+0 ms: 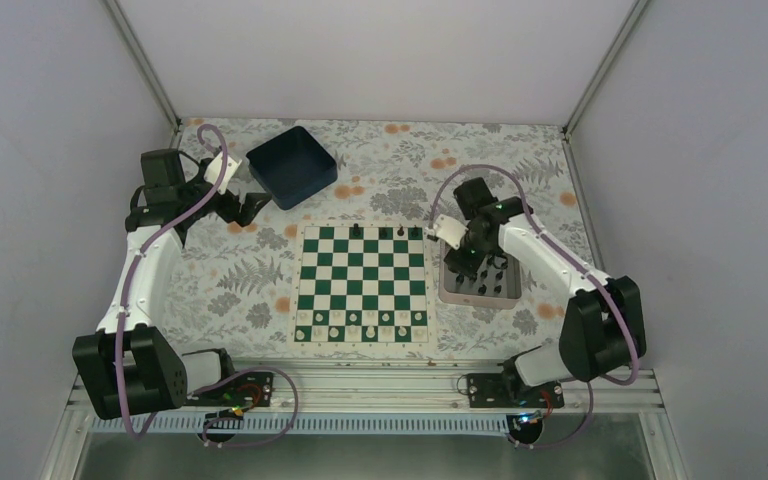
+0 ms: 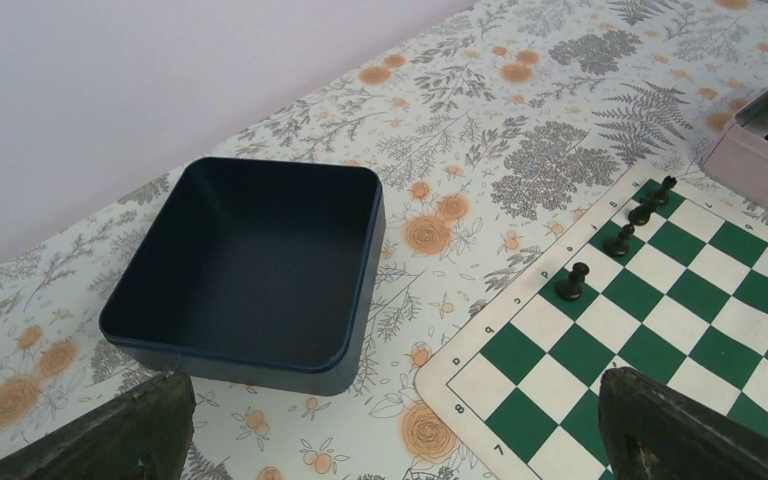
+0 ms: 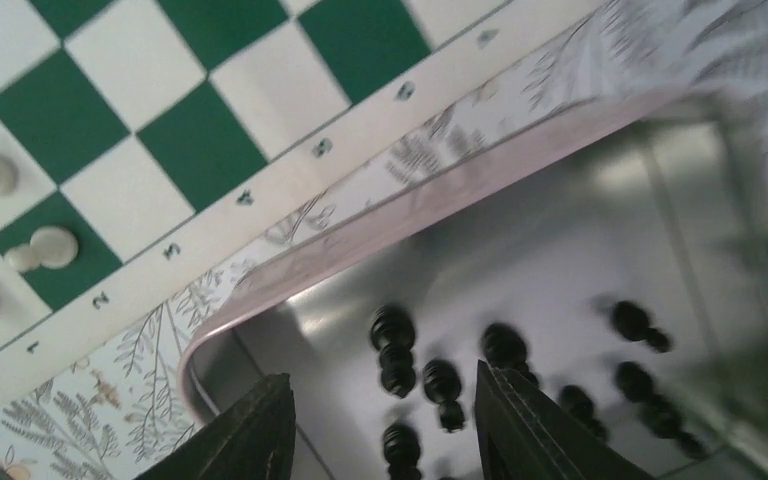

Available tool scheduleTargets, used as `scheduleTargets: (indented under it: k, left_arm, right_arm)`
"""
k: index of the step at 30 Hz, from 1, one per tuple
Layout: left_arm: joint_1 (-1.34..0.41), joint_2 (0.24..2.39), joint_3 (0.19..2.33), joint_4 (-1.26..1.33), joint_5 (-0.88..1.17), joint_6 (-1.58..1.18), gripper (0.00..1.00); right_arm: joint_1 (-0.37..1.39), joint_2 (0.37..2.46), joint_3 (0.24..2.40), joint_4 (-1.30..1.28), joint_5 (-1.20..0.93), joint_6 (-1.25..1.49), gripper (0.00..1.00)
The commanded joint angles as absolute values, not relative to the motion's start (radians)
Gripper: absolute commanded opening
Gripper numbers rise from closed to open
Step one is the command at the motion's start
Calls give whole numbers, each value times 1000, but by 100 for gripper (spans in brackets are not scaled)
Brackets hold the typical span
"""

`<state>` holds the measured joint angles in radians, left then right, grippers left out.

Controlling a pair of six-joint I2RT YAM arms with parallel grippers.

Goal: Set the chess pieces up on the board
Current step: Pick up the chess piece from the storage box.

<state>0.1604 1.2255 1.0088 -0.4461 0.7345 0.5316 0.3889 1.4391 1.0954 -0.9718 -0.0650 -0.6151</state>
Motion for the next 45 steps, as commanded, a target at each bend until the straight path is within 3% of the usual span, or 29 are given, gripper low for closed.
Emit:
scheduleTargets:
  k: [1, 20, 32, 41, 45]
  left_arm:
    - [156, 1221, 1017, -449, 762, 542, 100]
    - [156, 1221, 1020, -457, 759, 543, 100]
    - [157, 1225, 1017, -455, 760, 545, 100]
    - [156, 1221, 1015, -454, 761, 546, 100]
    - [157, 1220, 1014, -456, 762, 545, 100]
  right_arm:
    - [364, 1430, 1016, -934, -79, -628, 48]
    - [313, 1470, 923, -856, -110, -640, 45]
    - [305, 1531, 916, -815, -126, -639, 31]
    - [302, 1523, 950, -843, -115, -638, 8]
    - [302, 1502, 1021, -899, -109, -634, 6]
